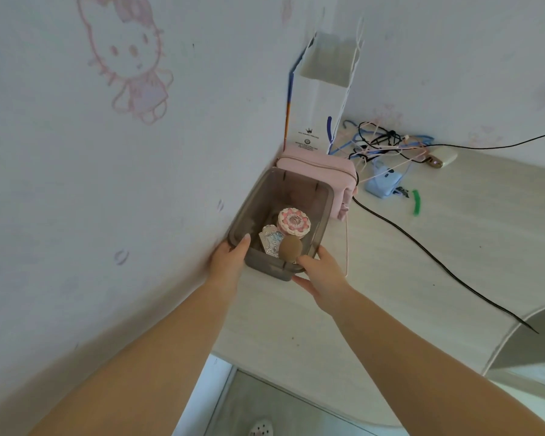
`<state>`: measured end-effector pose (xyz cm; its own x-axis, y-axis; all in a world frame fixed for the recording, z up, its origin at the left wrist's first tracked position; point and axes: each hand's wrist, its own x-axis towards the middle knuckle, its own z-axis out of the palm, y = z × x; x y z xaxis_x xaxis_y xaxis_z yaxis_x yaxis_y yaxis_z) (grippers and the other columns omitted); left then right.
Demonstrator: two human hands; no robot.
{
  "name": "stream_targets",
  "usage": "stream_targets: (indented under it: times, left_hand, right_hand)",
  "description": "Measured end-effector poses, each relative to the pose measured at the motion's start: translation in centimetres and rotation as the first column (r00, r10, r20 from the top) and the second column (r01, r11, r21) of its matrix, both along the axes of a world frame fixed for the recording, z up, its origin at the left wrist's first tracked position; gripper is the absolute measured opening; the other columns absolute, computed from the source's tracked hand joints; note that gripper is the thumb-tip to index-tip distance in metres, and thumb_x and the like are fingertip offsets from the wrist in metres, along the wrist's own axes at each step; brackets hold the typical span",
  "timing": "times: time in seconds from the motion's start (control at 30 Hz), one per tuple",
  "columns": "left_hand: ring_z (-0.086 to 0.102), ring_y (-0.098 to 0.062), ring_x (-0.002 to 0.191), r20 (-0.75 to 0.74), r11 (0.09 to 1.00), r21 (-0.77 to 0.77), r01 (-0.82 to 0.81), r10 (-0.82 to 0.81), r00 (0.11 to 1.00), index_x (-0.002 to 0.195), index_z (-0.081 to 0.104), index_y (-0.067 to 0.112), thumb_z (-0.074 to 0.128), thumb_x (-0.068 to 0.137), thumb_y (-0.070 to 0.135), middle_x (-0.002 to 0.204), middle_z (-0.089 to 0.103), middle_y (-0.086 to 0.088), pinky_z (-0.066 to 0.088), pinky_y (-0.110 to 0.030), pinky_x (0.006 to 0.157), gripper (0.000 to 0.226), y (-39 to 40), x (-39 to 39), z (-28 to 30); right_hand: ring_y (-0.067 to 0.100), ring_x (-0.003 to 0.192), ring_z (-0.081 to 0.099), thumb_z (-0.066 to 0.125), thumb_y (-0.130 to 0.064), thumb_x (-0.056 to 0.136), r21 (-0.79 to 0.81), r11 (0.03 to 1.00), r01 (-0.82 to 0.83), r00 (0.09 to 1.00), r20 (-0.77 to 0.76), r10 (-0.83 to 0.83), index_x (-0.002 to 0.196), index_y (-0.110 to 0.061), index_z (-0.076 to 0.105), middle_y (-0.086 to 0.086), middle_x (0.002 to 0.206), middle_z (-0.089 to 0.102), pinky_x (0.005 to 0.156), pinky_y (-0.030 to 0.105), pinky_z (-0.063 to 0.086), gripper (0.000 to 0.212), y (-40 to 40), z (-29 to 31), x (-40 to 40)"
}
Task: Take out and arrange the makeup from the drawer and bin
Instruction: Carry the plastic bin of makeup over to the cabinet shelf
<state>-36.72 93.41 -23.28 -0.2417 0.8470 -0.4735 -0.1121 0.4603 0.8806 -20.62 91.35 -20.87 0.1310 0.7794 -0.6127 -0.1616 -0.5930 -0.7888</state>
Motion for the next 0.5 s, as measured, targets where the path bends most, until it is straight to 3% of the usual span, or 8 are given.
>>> stream_targets:
  times: [0.07,0.1,0.17,0.33,0.5]
  left_hand:
    - [0.055,-0.012,0.105,0.03,1.0,-0.004,-0.006,0.007,1.0,0.113,0.061,0.02,0.061,0.089,0.033,0.108,0.06,0.008,0.043,-0.037,0.1,0.027,-0.2,0.0,0.0]
    - [0.055,-0.01,0.091,0.055,1.0,-0.002,-0.008,0.008,0.998,0.104,0.062,0.021,0.061,0.089,0.031,0.098,0.059,0.007,0.047,-0.034,0.087,0.017,-0.3,0.1,0.1]
    - [0.045,-0.005,0.071,0.085,1.0,0.004,0.015,-0.015,0.996,0.09,0.06,0.022,0.061,0.09,0.03,0.083,0.053,0.008,0.039,-0.026,0.067,0.007,-0.9,0.3,0.6]
    - [0.061,-0.001,0.091,0.131,0.994,0.075,0.079,-0.089,0.987,0.106,0.065,0.023,0.062,0.089,0.021,0.101,0.068,0.01,0.043,-0.021,0.069,0.018,-3.2,1.6,1.9]
    - [0.062,-0.01,0.079,0.16,0.982,0.141,0.122,-0.144,0.977,0.107,0.066,0.02,0.053,0.091,0.009,0.088,0.069,0.004,0.05,-0.029,0.08,0.023,-6.7,4.8,4.0]
  right_hand:
    - [0.012,0.081,0.058,0.049,0.003,0.089,0.023,0.999,0.029,0.999,-0.031,-0.028,0.121,-0.022,0.043,-0.006,0.098,0.058,0.083,0.031,0.054,0.041,0.0,0.0,-0.1]
    - [0.013,0.082,0.059,0.048,0.004,0.088,0.031,0.999,0.04,0.998,-0.053,-0.038,0.124,-0.019,0.045,0.0,0.105,0.061,0.08,0.03,0.054,0.042,-0.1,0.0,0.0]
    - [0.016,0.084,0.06,0.049,0.004,0.087,0.031,0.997,0.071,0.994,-0.085,-0.068,0.135,-0.015,0.042,0.008,0.12,0.061,0.079,0.031,0.055,0.053,-0.5,-0.4,0.3]
    - [0.024,0.092,0.063,0.054,0.003,0.085,0.016,0.989,0.148,0.975,-0.167,-0.143,0.136,-0.014,0.043,0.012,0.116,0.064,0.086,0.038,0.055,0.055,-3.1,-0.3,2.1]
    - [0.021,0.077,0.059,0.046,0.009,0.084,0.05,0.983,0.175,0.972,-0.169,-0.165,0.133,-0.012,0.046,0.014,0.103,0.065,0.092,0.045,0.053,0.054,-7.8,0.9,5.8]
